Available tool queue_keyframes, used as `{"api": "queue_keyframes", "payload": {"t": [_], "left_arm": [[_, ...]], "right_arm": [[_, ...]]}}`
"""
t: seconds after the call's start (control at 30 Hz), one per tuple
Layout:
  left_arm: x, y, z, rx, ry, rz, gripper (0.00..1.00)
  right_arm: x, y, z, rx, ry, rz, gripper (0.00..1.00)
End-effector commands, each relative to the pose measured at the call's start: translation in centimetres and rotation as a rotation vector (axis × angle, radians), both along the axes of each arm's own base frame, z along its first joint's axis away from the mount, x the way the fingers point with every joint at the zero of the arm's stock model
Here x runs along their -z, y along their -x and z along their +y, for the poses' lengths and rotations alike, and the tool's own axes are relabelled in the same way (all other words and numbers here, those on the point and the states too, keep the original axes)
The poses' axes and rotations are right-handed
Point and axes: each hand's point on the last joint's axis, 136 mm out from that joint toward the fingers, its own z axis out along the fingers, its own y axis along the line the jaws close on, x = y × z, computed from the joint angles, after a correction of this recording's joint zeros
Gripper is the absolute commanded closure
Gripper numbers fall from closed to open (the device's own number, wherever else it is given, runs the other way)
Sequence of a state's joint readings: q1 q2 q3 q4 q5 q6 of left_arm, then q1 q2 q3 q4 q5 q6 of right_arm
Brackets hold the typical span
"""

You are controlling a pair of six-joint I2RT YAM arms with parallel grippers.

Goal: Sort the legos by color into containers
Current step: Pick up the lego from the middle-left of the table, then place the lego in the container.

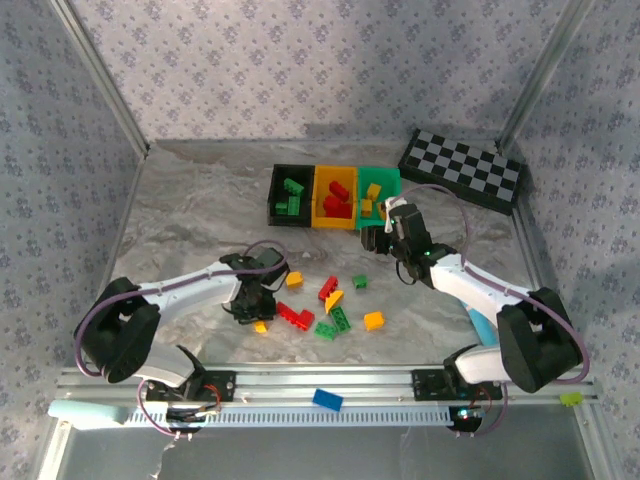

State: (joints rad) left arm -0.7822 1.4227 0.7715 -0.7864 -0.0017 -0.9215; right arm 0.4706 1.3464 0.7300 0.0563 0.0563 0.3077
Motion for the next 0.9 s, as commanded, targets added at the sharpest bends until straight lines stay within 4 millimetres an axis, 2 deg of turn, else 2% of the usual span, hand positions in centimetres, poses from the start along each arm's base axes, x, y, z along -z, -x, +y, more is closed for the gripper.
{"api": "queue_keyframes", "payload": {"t": [0.0, 0.13, 0.23, 0.33, 0.5, 0.6, 0.87], "left_arm": [[-1.2, -0.4, -0.3, 0.008, 0.000, -0.026, 0.83], [-2.1, -0.9, -0.6, 0.013, 0.007, -0.053, 0.86], [-3.7, -2.1, -0.9, 0.035, 0.002, -0.097, 0.86], [-6.1, -4.4, -2.1, 0.065, 0.018, -0.174, 0.86], [-9.5, -9.3, -4.8, 0.115, 0.047, -0.301, 0.86], [-10.9, -12.4, -7.5, 0.139, 0.103, -0.364, 0.86], [-15.5, -20.9, -16.9, 0.263, 0.225, -0.524, 0.86]], "right_arm": [[0.0, 0.2, -0.3, 0.010, -0.009, 0.006, 0.38], [0.0, 0.2, -0.3, 0.012, -0.011, 0.007, 0.38], [-0.2, 0.1, -0.4, 0.015, -0.012, 0.004, 0.38], [-0.3, 0.1, -0.8, 0.029, -0.026, 0.005, 0.38], [-0.1, 0.0, -1.5, 0.050, -0.054, 0.015, 0.38], [0.0, -0.2, -2.4, 0.083, -0.060, 0.015, 0.38], [1.7, -0.7, -6.3, 0.219, -0.174, 0.081, 0.38]]}}
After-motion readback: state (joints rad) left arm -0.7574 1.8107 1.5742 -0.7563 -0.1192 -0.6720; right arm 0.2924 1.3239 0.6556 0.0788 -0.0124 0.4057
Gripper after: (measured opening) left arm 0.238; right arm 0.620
